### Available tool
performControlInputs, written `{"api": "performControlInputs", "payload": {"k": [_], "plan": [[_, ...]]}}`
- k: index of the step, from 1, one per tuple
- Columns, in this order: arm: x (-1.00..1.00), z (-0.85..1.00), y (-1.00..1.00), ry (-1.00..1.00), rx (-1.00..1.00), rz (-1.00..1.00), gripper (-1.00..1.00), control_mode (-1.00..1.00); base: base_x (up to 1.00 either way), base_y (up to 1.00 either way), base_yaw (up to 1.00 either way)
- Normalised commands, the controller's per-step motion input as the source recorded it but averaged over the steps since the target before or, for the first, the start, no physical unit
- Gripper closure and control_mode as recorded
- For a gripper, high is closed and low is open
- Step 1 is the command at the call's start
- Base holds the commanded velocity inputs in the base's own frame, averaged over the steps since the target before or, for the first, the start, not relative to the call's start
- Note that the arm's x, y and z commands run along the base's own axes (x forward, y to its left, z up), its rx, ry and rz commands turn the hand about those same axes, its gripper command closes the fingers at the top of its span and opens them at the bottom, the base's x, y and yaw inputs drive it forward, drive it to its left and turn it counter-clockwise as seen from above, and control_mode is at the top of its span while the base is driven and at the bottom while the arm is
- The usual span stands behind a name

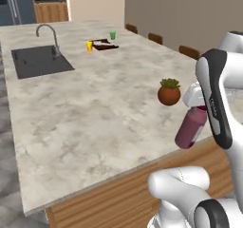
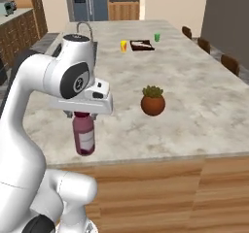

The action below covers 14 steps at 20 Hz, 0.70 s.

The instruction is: Place the drinks on the dining counter in a tight cluster.

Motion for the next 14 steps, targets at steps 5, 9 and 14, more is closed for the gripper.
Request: {"api": "performControlInputs", "payload": {"k": [5, 9, 14], "plan": [[0.00, 0.00, 0.00, 0.00, 0.00, 0.00, 1.00, 1.00, 0.02, -1.00, 0.03], [0.00, 0.00, 0.00, 0.00, 0.00, 0.00, 1.00, 1.00, 0.07, -1.00, 0.01], [0.00, 0.00, 0.00, 0.00, 0.00, 0.00, 1.00, 1.00, 0.34, -1.00, 0.19]]}}
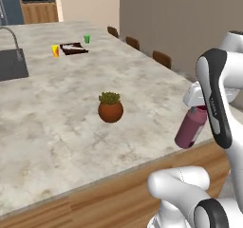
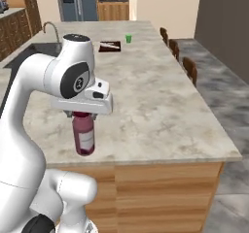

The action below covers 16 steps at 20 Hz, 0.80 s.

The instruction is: Place the drinks on the dining counter in a tight cluster.

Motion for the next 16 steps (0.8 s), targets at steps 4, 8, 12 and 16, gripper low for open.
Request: {"api": "performControlInputs", "payload": {"k": [4, 8, 12, 16], "plan": [[0.00, 0.00, 0.00, 0.00, 0.00, 0.00, 1.00, 1.00, 0.47, -0.49, 0.24], [0.00, 0.00, 0.00, 0.00, 0.00, 0.00, 1.00, 1.00, 0.47, -0.41, 0.46], [0.00, 0.00, 0.00, 0.00, 0.00, 0.00, 1.00, 1.00, 0.66, -0.22, 0.37], [0.00, 0.00, 0.00, 0.00, 0.00, 0.00, 1.00, 1.00, 0.64, -0.66, 0.24]]}}
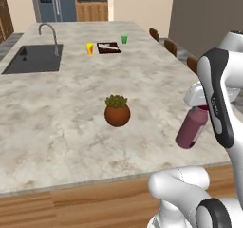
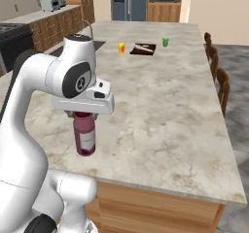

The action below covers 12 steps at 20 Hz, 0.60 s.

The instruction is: Place the drinks on the dining counter in a tight cluster.

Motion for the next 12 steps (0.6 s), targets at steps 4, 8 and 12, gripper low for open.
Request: {"api": "performControlInputs", "payload": {"k": [4, 8, 12], "plan": [[0.00, 0.00, 0.00, 0.00, 0.00, 0.00, 1.00, 1.00, 0.41, -0.73, 0.07], [0.00, 0.00, 0.00, 0.00, 0.00, 0.00, 1.00, 1.00, 0.53, -0.18, -0.02], [0.00, 0.00, 0.00, 0.00, 0.00, 0.00, 1.00, 1.00, 1.00, -0.28, -0.15]]}}
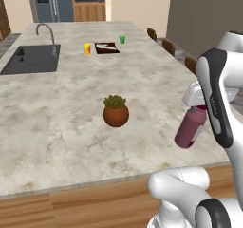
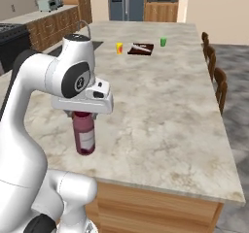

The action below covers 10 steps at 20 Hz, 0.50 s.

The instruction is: Place the drinks on the dining counter in a tight cluster.

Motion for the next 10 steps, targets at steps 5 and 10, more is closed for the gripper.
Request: {"api": "performControlInputs", "payload": {"k": [5, 10], "plan": [[0.00, 0.00, 0.00, 0.00, 0.00, 0.00, 1.00, 1.00, 0.89, -0.07, -0.04], [0.00, 0.00, 0.00, 0.00, 0.00, 0.00, 1.00, 1.00, 0.13, 0.00, 0.02]]}}
